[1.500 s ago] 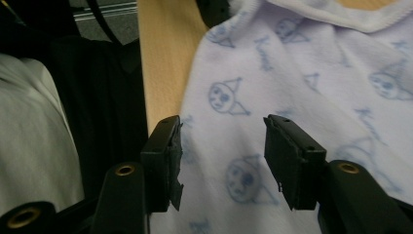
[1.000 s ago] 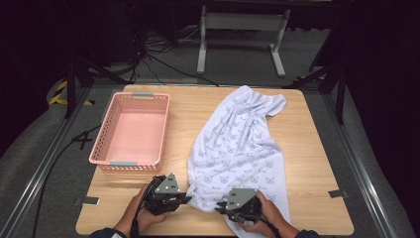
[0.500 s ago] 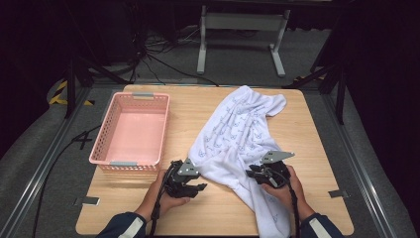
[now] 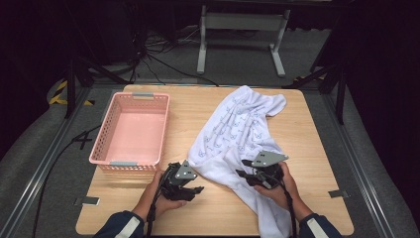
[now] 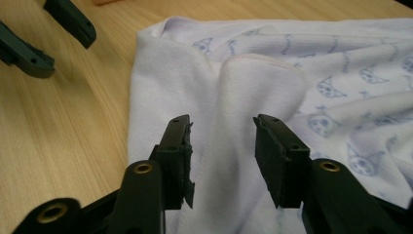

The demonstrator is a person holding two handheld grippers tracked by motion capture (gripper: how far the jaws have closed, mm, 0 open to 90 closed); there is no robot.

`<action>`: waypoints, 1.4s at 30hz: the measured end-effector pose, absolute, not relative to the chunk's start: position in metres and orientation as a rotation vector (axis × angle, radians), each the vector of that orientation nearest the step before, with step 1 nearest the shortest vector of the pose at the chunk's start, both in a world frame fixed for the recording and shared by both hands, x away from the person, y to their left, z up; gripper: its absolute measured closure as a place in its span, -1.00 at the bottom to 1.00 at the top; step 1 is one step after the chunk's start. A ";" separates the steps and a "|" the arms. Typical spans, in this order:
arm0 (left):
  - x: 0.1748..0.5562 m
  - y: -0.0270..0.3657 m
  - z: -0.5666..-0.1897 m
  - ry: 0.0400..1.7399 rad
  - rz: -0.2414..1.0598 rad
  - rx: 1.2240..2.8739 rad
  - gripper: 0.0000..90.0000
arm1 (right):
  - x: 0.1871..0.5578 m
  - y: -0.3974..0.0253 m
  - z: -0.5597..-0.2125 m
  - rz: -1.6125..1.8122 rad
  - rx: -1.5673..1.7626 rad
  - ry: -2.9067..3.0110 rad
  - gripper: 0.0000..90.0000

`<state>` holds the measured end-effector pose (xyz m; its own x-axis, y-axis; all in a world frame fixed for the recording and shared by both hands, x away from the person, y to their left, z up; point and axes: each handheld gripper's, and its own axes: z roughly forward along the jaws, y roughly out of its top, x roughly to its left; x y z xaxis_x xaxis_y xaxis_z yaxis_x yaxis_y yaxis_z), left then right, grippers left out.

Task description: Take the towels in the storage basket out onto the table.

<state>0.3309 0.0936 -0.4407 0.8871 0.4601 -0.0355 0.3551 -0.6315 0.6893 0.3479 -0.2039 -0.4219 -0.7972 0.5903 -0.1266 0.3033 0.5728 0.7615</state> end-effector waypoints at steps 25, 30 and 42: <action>0.316 0.141 -0.426 0.662 0.224 2.231 0.06 | 0.261 -0.123 -0.407 1.201 0.207 2.937 0.77; 0.313 0.129 -0.423 0.610 0.196 2.225 0.02 | 0.246 -0.109 -0.421 1.177 0.139 3.013 0.57; 0.313 0.088 -0.435 0.467 0.110 2.301 0.00 | 0.269 -0.154 -0.405 1.095 0.284 2.795 0.25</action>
